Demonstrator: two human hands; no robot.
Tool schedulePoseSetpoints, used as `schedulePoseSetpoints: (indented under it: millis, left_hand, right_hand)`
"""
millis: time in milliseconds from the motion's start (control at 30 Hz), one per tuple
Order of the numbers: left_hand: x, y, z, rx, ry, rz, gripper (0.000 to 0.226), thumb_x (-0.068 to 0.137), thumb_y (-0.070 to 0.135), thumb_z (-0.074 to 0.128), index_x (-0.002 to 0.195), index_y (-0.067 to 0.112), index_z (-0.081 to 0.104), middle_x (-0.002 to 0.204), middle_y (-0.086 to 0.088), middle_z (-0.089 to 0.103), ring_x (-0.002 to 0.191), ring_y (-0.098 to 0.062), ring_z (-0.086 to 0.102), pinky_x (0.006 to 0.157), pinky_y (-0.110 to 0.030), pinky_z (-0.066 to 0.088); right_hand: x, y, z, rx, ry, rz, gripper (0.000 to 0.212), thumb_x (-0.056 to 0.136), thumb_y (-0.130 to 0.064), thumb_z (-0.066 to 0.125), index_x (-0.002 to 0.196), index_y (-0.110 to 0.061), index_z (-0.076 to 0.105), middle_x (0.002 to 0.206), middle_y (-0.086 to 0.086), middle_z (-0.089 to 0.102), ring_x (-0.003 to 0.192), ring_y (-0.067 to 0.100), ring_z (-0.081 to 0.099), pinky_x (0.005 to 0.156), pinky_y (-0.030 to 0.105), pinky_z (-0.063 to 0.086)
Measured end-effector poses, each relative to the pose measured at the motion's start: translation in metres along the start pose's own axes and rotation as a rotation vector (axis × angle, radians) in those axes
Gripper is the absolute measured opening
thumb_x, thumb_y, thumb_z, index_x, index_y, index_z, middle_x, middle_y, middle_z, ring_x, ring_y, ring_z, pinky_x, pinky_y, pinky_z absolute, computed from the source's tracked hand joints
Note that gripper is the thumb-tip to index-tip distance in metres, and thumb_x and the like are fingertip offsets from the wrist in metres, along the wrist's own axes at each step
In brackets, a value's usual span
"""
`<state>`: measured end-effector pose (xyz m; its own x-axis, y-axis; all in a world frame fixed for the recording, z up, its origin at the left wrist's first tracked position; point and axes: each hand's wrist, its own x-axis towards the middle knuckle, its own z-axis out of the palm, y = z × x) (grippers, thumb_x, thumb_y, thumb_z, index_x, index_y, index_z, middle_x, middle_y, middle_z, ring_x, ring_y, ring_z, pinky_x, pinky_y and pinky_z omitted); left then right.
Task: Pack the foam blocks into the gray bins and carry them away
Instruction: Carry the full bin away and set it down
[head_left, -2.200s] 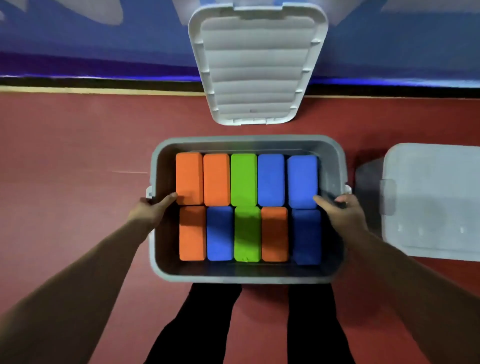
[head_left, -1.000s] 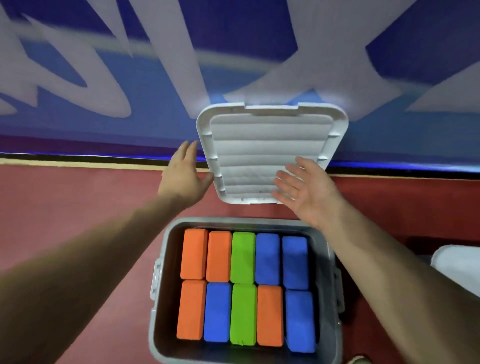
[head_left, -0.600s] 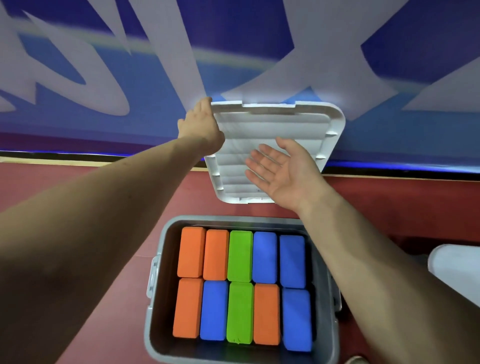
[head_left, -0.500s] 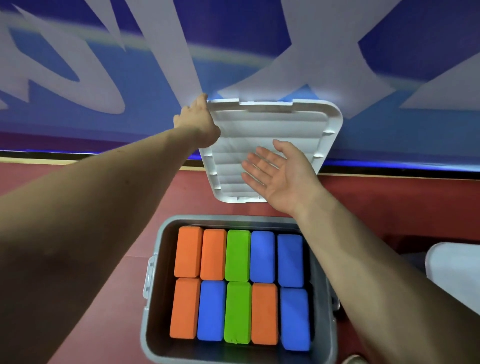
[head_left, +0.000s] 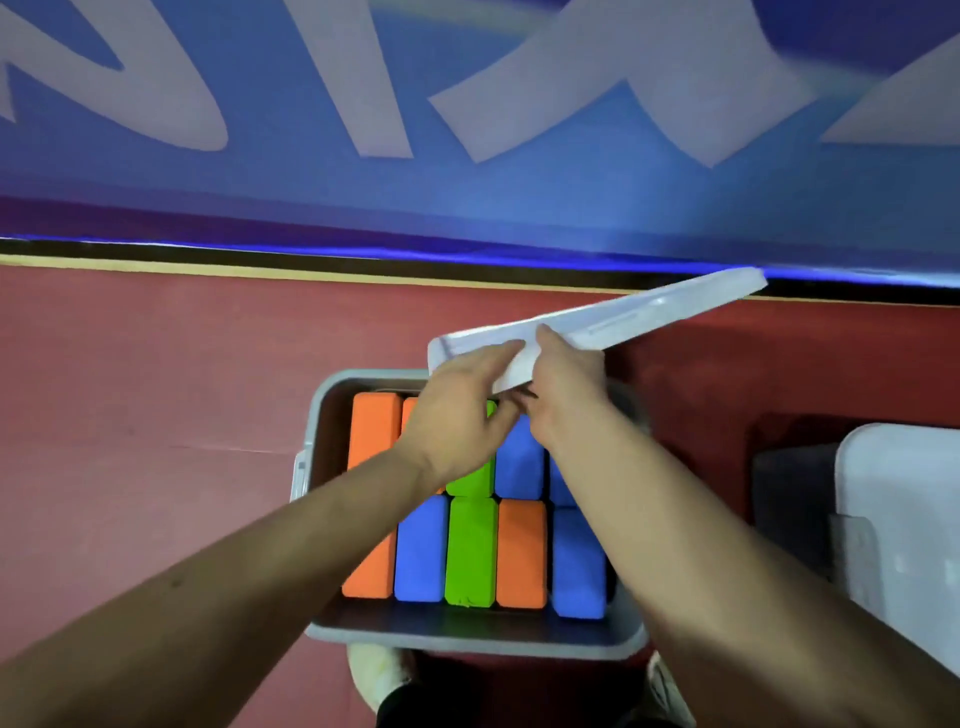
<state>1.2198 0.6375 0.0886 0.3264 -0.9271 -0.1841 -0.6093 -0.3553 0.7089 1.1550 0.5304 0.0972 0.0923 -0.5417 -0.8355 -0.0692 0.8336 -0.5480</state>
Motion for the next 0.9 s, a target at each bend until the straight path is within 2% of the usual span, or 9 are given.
schedulePoseSetpoints:
  millis: [133, 200, 333, 433, 500, 533, 667, 800, 900]
  left_hand:
    - [-0.027, 0.003, 0.02, -0.038, -0.166, 0.041, 0.056, 0.083, 0.022, 0.058, 0.139, 0.021, 0.055, 0.134, 0.006, 0.062, 0.119, -0.011, 0.057, 0.099, -0.021, 0.043]
    - [-0.037, -0.012, 0.026, 0.015, -0.134, -0.008, 0.05, 0.089, 0.032, 0.052, 0.138, 0.021, 0.057, 0.138, 0.002, 0.059, 0.124, -0.014, 0.055, 0.104, -0.025, 0.041]
    - [-0.053, -0.079, 0.019, 0.162, 0.034, -0.403, 0.059, 0.094, 0.046, 0.042, 0.147, 0.02, 0.046, 0.154, -0.008, 0.039, 0.143, -0.026, 0.034, 0.116, -0.044, 0.03]
    - [-0.079, -0.13, 0.01, 0.23, 0.051, -0.687, 0.051, 0.1, 0.033, 0.04, 0.15, 0.02, 0.036, 0.154, -0.005, 0.035, 0.142, -0.027, 0.031, 0.113, -0.051, 0.03]
    - [-0.096, -0.154, 0.007, 0.298, 0.026, -0.808, 0.05, 0.1, 0.036, 0.036, 0.148, 0.024, 0.034, 0.148, -0.004, 0.04, 0.137, -0.029, 0.036, 0.108, -0.055, 0.033]
    - [-0.106, -0.163, 0.006, 0.326, 0.017, -0.846, 0.05, 0.099, 0.039, 0.036, 0.147, 0.024, 0.035, 0.146, -0.005, 0.042, 0.135, -0.03, 0.038, 0.106, -0.055, 0.035]
    - [-0.131, -0.195, -0.002, 0.365, 0.057, -0.982, 0.058, 0.098, 0.043, 0.043, 0.15, 0.021, 0.029, 0.149, -0.011, 0.038, 0.135, -0.035, 0.038, 0.107, -0.054, 0.036]
    - [-0.144, -0.215, -0.002, 0.289, 0.102, -1.075, 0.069, 0.098, 0.046, 0.044, 0.157, 0.022, 0.018, 0.16, -0.011, 0.026, 0.142, -0.036, 0.033, 0.112, -0.053, 0.032]
    - [-0.143, -0.217, 0.003, 0.277, 0.169, -1.024, 0.069, 0.099, 0.045, 0.044, 0.157, 0.019, 0.018, 0.16, -0.01, 0.026, 0.145, -0.032, 0.029, 0.115, -0.05, 0.028]
  right_hand:
    - [0.022, 0.04, -0.062, 0.035, -0.019, 0.014, 0.019, 0.095, -0.008, 0.058, 0.113, -0.006, 0.06, 0.099, 0.014, 0.066, 0.084, 0.026, 0.067, 0.067, 0.039, 0.06]
    - [0.031, 0.054, -0.101, 0.057, -0.088, 0.017, 0.023, 0.092, -0.007, 0.058, 0.115, -0.01, 0.061, 0.104, 0.012, 0.069, 0.09, 0.026, 0.069, 0.063, 0.033, 0.06]
    - [0.055, 0.083, -0.166, -0.09, -0.087, 0.101, 0.046, 0.08, -0.015, 0.068, 0.125, -0.008, 0.06, 0.122, 0.012, 0.069, 0.104, 0.03, 0.07, 0.07, 0.038, 0.059]
    - [0.058, 0.098, -0.195, -0.325, -0.129, 0.159, 0.049, 0.075, -0.014, 0.067, 0.121, -0.006, 0.053, 0.111, 0.015, 0.066, 0.085, 0.032, 0.069, 0.063, 0.039, 0.058]
    - [0.058, 0.101, -0.206, -0.452, -0.088, 0.102, 0.032, 0.085, -0.007, 0.059, 0.116, -0.008, 0.053, 0.085, 0.009, 0.066, 0.065, 0.019, 0.067, 0.052, 0.025, 0.051]
    - [0.066, 0.106, -0.215, -0.525, -0.044, 0.047, 0.029, 0.09, -0.006, 0.056, 0.118, -0.012, 0.052, 0.083, 0.004, 0.063, 0.065, 0.013, 0.065, 0.053, 0.022, 0.049]
    - [0.091, 0.127, -0.248, -0.834, -0.016, -0.04, 0.073, 0.068, -0.044, 0.063, 0.137, -0.026, 0.047, 0.119, 0.002, 0.064, 0.109, 0.024, 0.062, 0.097, 0.045, 0.051]
    - [0.063, 0.14, -0.239, -0.836, -0.002, -0.048, 0.072, 0.087, -0.031, 0.062, 0.152, -0.027, 0.031, 0.13, 0.006, 0.058, 0.118, 0.029, 0.057, 0.106, 0.046, 0.045]
    - [0.064, 0.152, -0.238, -0.853, 0.022, -0.108, 0.077, 0.091, -0.028, 0.059, 0.156, -0.034, 0.018, 0.138, 0.007, 0.054, 0.12, 0.026, 0.054, 0.107, 0.04, 0.042]
